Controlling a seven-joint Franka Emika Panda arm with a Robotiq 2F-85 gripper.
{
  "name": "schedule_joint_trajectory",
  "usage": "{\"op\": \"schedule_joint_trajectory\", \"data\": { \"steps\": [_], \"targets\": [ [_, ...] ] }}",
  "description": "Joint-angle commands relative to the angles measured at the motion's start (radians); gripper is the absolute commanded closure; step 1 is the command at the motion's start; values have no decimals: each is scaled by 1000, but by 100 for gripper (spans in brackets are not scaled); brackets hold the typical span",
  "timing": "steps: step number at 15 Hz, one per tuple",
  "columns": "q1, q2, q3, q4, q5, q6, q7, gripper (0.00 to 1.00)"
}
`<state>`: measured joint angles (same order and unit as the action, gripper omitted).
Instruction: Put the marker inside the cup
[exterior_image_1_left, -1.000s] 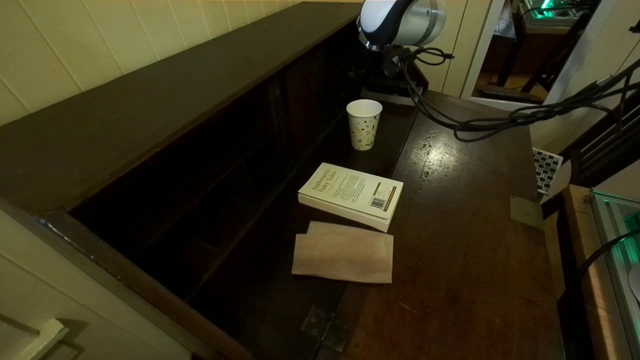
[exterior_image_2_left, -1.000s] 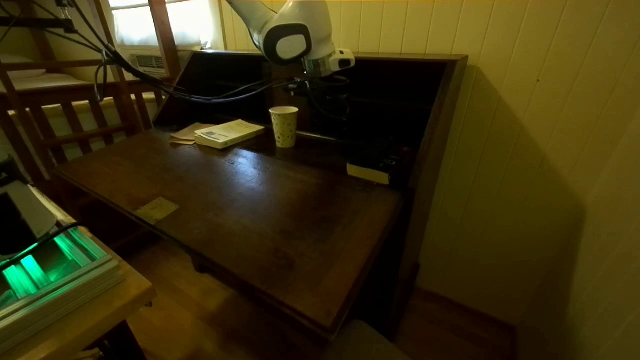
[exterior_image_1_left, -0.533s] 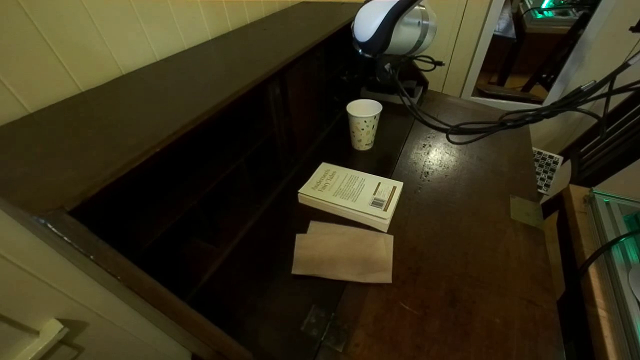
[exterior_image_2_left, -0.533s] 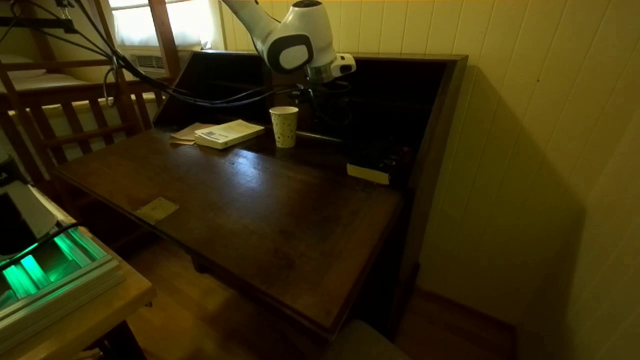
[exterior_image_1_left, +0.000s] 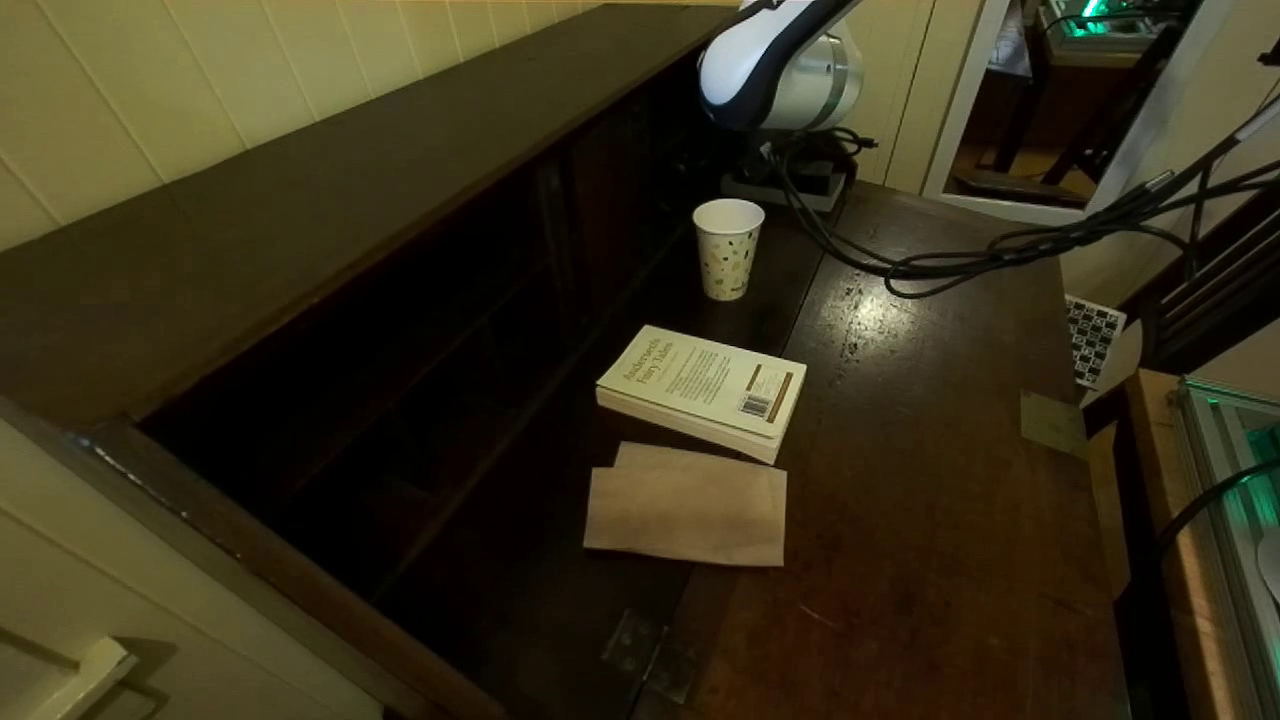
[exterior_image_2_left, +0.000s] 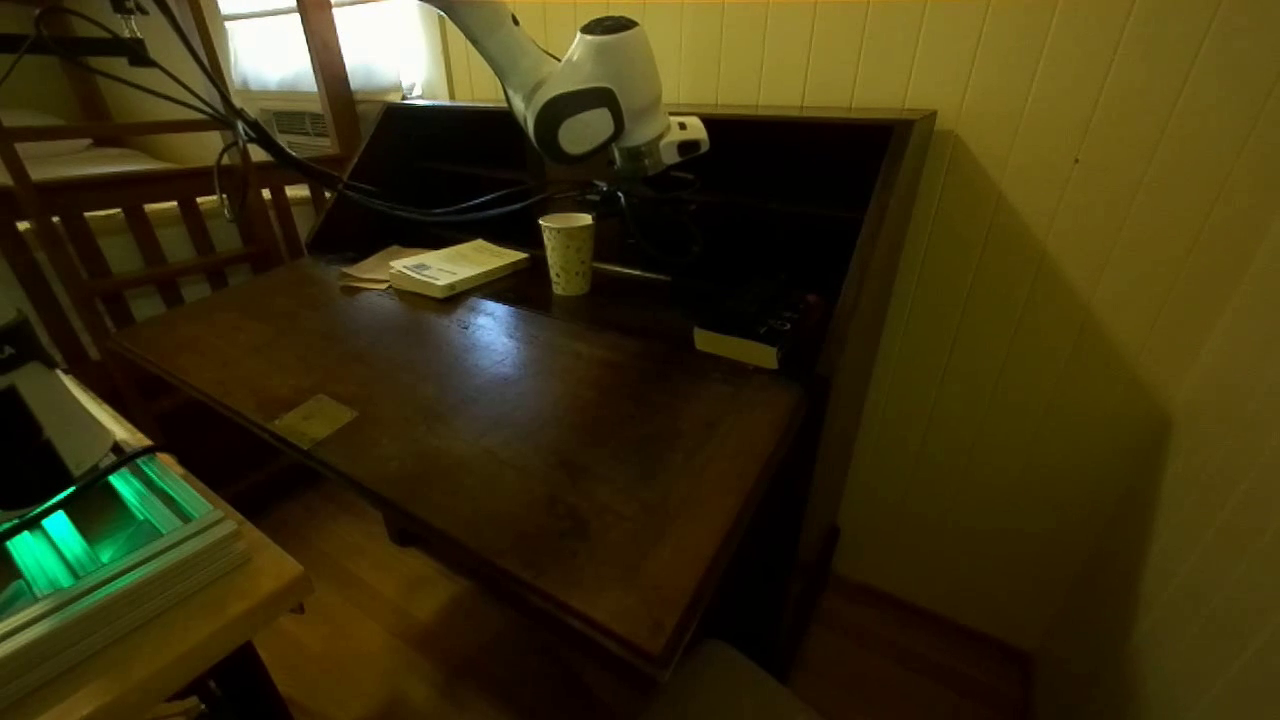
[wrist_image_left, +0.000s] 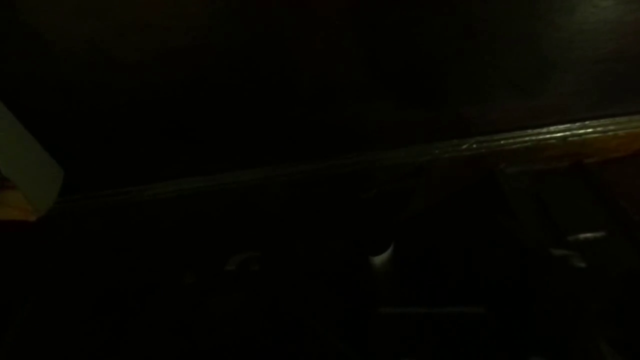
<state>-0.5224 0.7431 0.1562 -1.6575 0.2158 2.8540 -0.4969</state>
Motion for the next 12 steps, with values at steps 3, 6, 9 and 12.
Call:
{"op": "schedule_joint_trajectory", "data": {
  "steps": [3,6,9,12],
  "targets": [
    [-23,49,34,36,-10,65,0,0],
    [-27,57,40,37,-19,87,4,2],
    [-35,64,52,39,-22,94,6,36],
    [-38,68,56,39,-28,97,8,57]
  ]
}}
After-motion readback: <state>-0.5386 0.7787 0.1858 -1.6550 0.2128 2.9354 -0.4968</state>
